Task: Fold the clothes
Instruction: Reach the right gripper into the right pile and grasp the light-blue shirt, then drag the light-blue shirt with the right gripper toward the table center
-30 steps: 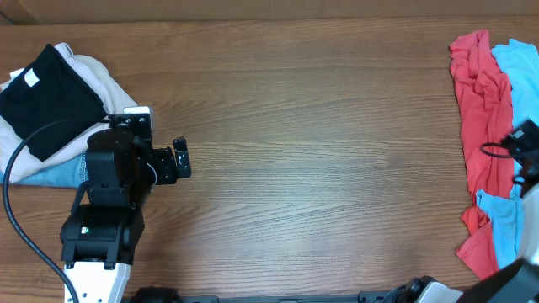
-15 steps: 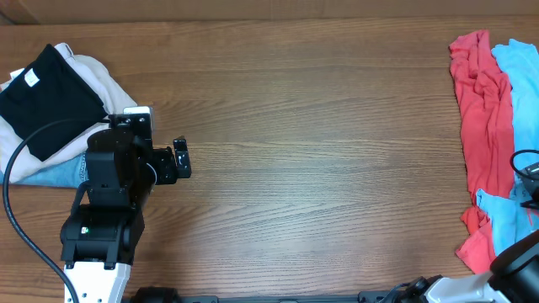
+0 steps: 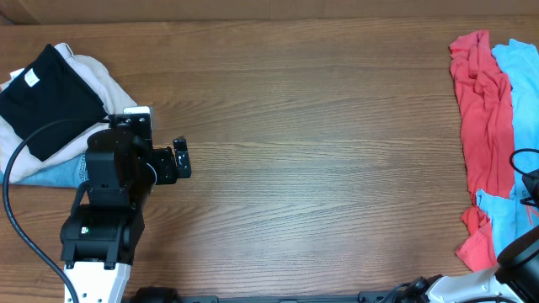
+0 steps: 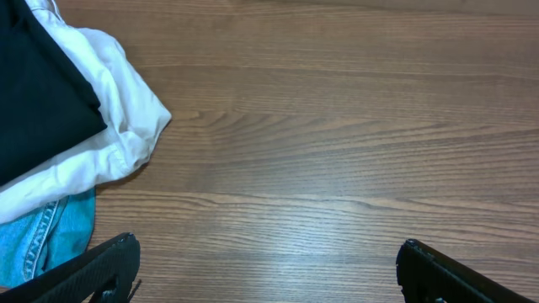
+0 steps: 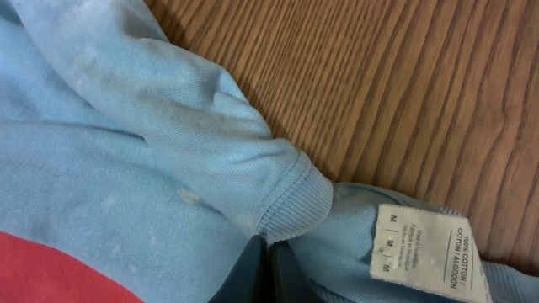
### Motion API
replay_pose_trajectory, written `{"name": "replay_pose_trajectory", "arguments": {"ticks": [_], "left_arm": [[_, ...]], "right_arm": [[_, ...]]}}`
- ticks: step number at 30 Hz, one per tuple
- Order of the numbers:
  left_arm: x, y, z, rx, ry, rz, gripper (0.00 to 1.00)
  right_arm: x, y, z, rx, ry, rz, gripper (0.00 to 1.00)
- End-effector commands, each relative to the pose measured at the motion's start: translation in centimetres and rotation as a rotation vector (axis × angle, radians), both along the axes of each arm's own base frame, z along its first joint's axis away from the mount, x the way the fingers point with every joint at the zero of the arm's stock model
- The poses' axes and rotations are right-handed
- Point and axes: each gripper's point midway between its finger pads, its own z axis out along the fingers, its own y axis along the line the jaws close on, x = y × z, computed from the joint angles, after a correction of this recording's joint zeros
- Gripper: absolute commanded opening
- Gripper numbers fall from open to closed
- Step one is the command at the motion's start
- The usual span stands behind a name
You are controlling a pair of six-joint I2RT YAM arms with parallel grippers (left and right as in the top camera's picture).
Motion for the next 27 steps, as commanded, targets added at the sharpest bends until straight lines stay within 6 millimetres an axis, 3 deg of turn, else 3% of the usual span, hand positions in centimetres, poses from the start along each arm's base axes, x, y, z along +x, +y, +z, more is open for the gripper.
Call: {"name": "replay_pose_trajectory", "arguments": {"ticks": [1,3,6,11,14,16,20,24,27], "left_arm": [[0.2,-0.1,1.5,-0.008,-0.036,-0.01,1.0],[0.3,-0.1,1.5,-0.008,-0.038,-0.01,1.0],[0.3,-0.1,1.6,-0.008,-0.042,-0.01,1.0],[0.5,-0.1,1.8,-0.008,-0.051,-0.01,1.0],[0.6,-0.1,1.6,-0.008,-0.045,-0.01,1.0],[0.7,-0.1,1.4,-0.008,-0.038,-0.01,1.0],[1.0,-0.2,0.8,-0.008,-0.018,-0.01,1.0],[1.3,-0.2,0.1,-0.007,0.006,-0.01,1.0],[1.4,-0.2,-0.2,-0.009,0.019,-0.012,1.0]], "right_arm": [[0.7,-0.6,1.5,-0.027,-0.037,0.005,0.04],[1.4,-0.5,2.6,-0.033,-0.075,0.024,0.04],[3.0,-0.3,6.2,-0.059,-0.172,0.072,0.04],[5.7,1.4,15.0,-0.083,-0.36,0.2,0.04],[7.1,4.5,19.9,-0.071,-0.444,0.308,0.04],[8.0,7.2,22.4,-0.076,-0.473,0.39,0.04],[10.0,15.5,26.8,-0.107,-0.511,0.629,0.04],[11.3,24.5,28.3,-0.073,-0.532,0.859,0.04],[11.8,31.7,27.5,0.007,-0.513,1.04,0.04]]}}
